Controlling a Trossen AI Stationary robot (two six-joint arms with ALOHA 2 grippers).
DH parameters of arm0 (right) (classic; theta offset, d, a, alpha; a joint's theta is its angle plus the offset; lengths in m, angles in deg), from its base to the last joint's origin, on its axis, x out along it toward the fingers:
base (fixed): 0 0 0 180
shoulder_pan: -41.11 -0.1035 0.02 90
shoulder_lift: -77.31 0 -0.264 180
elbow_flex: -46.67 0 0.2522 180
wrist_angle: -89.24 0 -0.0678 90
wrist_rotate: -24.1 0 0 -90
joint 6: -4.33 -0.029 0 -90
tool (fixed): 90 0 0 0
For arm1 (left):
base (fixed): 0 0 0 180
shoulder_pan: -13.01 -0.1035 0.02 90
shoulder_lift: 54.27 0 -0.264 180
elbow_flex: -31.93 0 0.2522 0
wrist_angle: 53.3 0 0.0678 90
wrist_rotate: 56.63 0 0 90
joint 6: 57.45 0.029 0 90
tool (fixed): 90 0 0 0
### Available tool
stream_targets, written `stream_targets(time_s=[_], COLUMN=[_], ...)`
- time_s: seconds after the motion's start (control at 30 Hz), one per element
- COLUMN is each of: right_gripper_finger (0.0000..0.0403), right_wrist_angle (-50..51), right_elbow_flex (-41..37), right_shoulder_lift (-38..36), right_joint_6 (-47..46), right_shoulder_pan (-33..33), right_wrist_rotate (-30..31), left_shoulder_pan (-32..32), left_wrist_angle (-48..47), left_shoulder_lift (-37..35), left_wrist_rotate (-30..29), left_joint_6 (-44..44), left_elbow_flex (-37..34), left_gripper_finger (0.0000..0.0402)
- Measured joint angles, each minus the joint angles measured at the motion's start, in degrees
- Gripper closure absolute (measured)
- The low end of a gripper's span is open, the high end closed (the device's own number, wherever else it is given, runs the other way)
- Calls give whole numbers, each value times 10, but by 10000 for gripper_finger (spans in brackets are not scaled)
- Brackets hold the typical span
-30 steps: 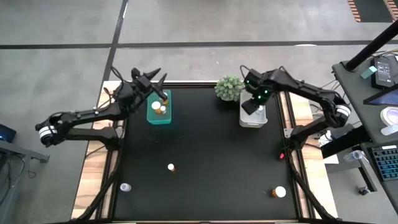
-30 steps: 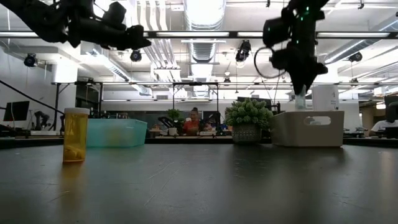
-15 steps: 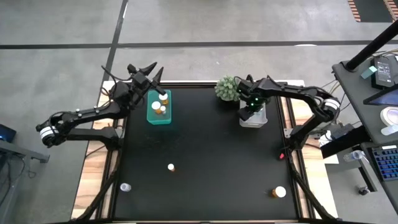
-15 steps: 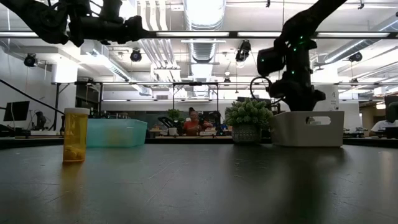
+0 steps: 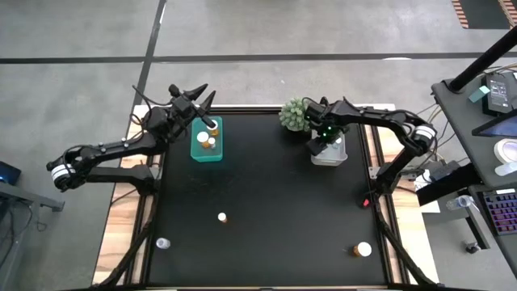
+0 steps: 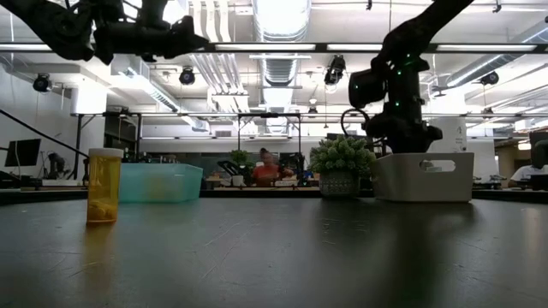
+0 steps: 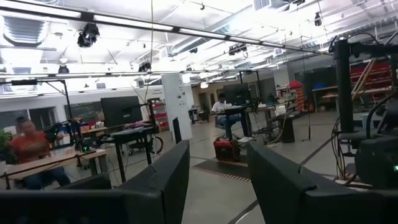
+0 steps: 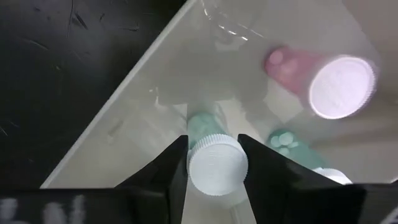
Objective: Pick and place medicine bottles into bin by pill shape (circle, oval)
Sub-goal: Put the blue tablet bottle into the white bin, then put the orange tablet bottle into the white bin
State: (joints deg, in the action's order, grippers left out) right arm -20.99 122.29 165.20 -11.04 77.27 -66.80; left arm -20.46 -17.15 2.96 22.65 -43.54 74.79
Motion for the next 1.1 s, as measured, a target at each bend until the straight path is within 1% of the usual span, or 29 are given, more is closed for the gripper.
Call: stream_targets(time_s=[0.4,0.53,0.6,0.67,0.73,0.83,0.9,1.0,1.03,1.1], right_gripper_finger=[214,208,211,219,231,254,273,306,318,343], right_wrist_angle=[3,12,-14,-81,-184,-387,-538,-744,-795,-854], right_elbow_flex=[15,34,44,45,32,-8,-38,-74,-81,-84], right_shoulder_lift=[-31,-49,-70,-97,-123,-151,-157,-147,-140,-124], right_joint_6=[-7,-6,-2,1,15,46,64,91,96,106], right_shoulder_pan=[0,0,-1,-6,-13,-29,-41,-56,-59,-61], right_wrist_rotate=[10,16,35,43,48,68,84,91,91,101], left_shoulder_pan=[1,1,2,5,12,31,49,84,96,121], left_wrist_angle=[-16,-28,-37,-52,-72,-85,-86,-90,-92,-99], left_shoulder_lift=[1,1,0,0,-1,2,6,7,7,7], left_wrist_rotate=[2,2,3,18,58,134,163,168,168,168], left_joint_6=[-2,-22,-40,-64,-94,-136,-154,-167,-167,-168], left_elbow_flex=[-4,-5,-5,-5,-5,-7,-11,-14,-14,-14], left_gripper_finger=[256,256,256,256,256,256,256,256,256,256])
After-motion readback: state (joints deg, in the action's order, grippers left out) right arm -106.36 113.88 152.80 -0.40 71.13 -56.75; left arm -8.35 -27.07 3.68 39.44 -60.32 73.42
